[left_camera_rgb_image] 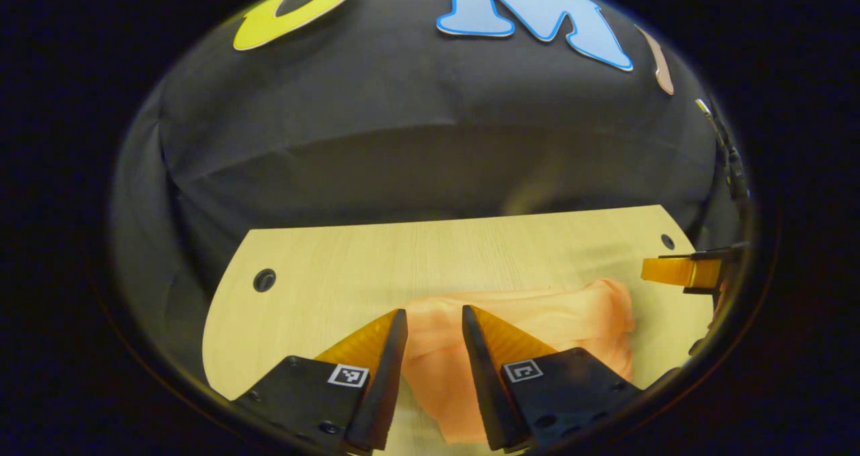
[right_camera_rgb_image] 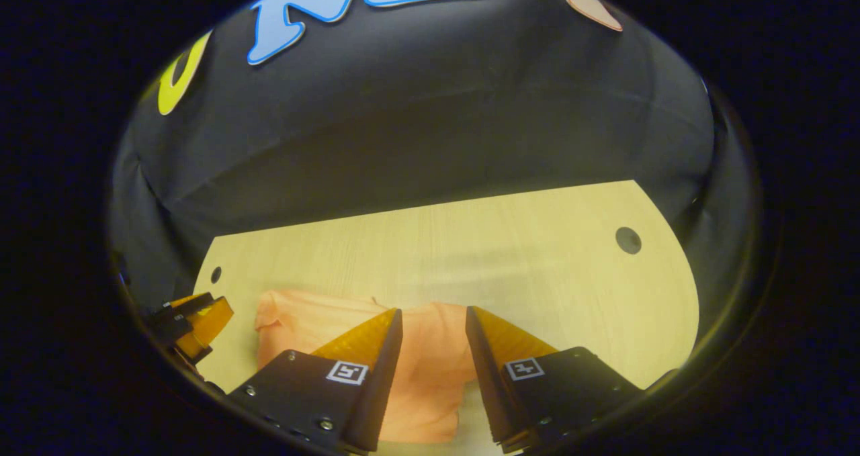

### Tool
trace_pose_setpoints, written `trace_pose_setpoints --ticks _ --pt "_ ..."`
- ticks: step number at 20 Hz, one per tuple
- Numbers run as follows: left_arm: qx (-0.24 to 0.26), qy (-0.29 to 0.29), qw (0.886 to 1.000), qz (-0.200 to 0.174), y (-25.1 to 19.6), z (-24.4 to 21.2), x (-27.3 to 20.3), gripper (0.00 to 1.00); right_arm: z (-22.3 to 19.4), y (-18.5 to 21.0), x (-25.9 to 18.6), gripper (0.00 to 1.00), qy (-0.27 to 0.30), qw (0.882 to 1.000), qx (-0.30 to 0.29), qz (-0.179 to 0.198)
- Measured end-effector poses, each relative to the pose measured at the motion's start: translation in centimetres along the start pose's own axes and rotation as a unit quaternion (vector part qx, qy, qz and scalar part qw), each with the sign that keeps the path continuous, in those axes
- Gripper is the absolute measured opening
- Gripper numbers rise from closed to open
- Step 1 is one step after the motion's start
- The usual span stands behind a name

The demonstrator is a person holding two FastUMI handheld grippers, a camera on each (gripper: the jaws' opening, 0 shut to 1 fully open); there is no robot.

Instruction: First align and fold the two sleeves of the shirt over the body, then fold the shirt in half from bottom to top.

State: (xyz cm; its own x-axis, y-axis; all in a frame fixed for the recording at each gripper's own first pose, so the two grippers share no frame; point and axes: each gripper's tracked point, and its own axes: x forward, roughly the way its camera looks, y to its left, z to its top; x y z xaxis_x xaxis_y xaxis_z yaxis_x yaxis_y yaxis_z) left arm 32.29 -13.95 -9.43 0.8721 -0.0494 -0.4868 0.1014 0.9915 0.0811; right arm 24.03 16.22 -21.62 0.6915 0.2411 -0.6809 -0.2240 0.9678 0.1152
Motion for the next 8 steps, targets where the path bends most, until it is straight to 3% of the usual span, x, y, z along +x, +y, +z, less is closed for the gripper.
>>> trace_pose_setpoints --ticks 8 --pt "-0.016 -0.046 0.999 -0.008 -1.0 1.7 -7.9 0.59 1.7 0.7 -8.9 0.6 -0.078 0.997 -0.01 0.013"
